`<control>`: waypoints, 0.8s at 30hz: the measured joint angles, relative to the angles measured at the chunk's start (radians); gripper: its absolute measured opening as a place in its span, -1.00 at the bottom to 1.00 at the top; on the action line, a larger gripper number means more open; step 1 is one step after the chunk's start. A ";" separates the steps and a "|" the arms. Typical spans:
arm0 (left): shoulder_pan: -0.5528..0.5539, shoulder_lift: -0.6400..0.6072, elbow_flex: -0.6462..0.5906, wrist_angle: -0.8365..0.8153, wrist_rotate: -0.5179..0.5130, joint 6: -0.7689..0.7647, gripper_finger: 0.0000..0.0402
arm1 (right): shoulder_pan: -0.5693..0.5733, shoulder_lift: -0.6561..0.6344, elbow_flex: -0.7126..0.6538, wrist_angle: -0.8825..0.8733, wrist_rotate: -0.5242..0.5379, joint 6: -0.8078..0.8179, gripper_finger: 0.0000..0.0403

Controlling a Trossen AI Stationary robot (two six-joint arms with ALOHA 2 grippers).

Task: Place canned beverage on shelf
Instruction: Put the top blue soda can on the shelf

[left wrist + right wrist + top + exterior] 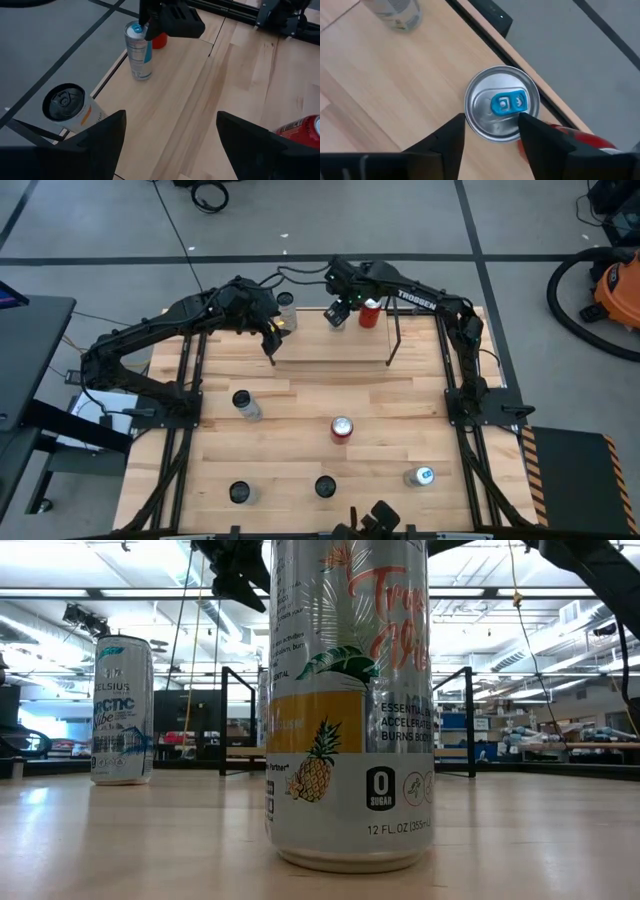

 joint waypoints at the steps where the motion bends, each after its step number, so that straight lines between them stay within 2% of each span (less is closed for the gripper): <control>1: 0.000 0.000 0.000 0.000 0.000 0.000 0.55 | 0.005 0.000 0.000 0.000 0.002 0.012 -0.08; 15: 0.000 0.000 0.000 0.000 0.000 0.003 0.55 | 0.016 0.002 0.092 0.029 0.001 -0.065 -0.10; 24: 0.000 0.000 0.000 0.002 0.000 -0.007 0.55 | -0.060 0.004 0.044 0.111 -0.049 -0.115 -0.10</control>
